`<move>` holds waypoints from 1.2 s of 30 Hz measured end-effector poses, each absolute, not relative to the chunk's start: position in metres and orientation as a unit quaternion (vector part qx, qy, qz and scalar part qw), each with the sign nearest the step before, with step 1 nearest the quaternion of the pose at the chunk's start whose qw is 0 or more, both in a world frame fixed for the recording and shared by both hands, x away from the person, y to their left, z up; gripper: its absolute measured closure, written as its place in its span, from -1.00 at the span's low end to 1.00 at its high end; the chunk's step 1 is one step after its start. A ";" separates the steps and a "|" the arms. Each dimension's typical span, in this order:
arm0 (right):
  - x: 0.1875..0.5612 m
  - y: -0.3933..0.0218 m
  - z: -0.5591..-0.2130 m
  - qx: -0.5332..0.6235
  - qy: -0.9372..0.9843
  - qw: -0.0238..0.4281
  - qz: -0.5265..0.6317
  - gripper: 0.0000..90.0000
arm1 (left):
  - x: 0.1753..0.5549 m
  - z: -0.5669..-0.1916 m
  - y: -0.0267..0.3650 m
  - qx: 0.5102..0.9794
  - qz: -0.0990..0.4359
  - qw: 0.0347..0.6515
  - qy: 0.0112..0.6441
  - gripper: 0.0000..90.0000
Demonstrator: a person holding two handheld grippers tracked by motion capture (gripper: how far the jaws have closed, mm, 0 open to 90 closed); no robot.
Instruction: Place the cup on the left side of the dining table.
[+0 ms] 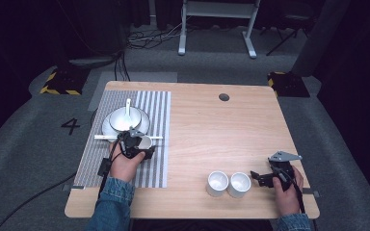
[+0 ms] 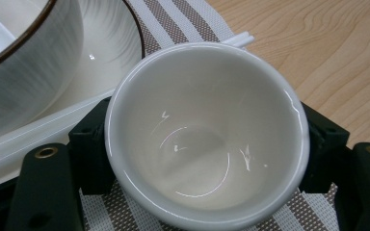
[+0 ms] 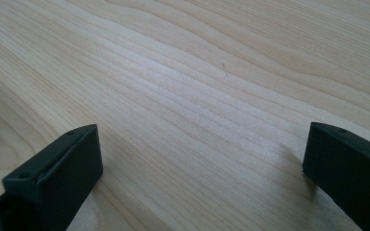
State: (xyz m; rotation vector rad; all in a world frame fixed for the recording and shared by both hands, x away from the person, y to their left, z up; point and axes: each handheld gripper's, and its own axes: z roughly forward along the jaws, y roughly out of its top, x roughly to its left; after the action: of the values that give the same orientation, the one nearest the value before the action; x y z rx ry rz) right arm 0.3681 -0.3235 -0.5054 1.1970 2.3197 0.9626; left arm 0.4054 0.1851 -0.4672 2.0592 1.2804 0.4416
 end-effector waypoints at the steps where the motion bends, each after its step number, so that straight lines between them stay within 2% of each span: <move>1: 0.368 -0.324 -0.505 0.423 0.820 0.179 0.340 -0.99 | 0.405 -0.466 0.185 0.786 0.171 0.335 0.491 -0.43; 20: 0.369 -0.323 -0.505 0.425 0.820 0.180 0.339 -1.00 | 0.383 -0.440 0.188 0.789 0.201 0.342 0.468 -0.54; 36: 0.369 -0.323 -0.505 0.425 0.820 0.180 0.339 -1.00 | 0.356 -0.431 0.198 0.791 0.196 0.353 0.460 -0.54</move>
State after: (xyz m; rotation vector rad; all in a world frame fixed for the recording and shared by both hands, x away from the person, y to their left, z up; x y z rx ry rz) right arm 0.3688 -0.3227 -0.5054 1.2005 2.3173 0.9575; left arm 0.3563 0.1979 -0.4314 2.0460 1.1886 0.5061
